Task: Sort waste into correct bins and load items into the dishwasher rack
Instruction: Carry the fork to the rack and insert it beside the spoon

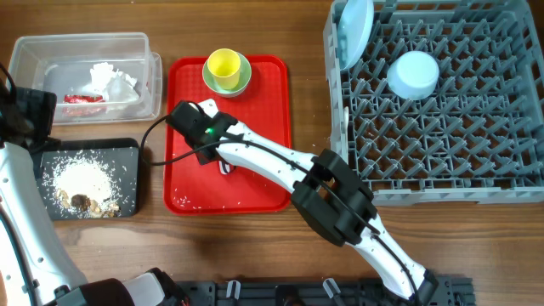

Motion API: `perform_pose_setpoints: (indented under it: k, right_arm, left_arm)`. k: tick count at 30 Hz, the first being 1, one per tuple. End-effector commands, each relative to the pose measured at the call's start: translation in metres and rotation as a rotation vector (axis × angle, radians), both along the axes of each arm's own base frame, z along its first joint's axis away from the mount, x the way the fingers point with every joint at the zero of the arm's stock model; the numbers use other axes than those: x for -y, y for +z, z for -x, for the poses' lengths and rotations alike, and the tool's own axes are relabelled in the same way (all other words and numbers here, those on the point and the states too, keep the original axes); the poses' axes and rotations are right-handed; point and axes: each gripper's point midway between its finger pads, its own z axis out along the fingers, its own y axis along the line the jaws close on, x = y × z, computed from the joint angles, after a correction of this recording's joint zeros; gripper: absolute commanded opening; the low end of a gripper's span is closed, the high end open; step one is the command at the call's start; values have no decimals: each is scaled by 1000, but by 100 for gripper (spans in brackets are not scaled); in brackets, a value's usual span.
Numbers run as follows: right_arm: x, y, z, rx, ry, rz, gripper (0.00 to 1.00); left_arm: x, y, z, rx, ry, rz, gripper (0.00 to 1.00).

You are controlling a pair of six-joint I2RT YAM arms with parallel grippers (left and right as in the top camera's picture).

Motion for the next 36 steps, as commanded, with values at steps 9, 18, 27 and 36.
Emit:
perform_pose_setpoints:
  k: [9, 18, 27, 36]
  right_arm:
    - [12, -7, -8, -52, -3, 14, 19]
    - [38, 20, -25, -174, -67, -107, 4]
    - [110, 150, -53, -32, -191, -188, 4]
    - [283, 204, -38, -106, -444, -46, 4]
  left_arm:
    - [-2, -1, 1, 0, 18, 1, 100]
    - [-2, -1, 1, 0, 18, 1, 100]
    - [-2, -1, 1, 0, 18, 1, 100]
    - [-2, -1, 1, 0, 18, 1, 100]
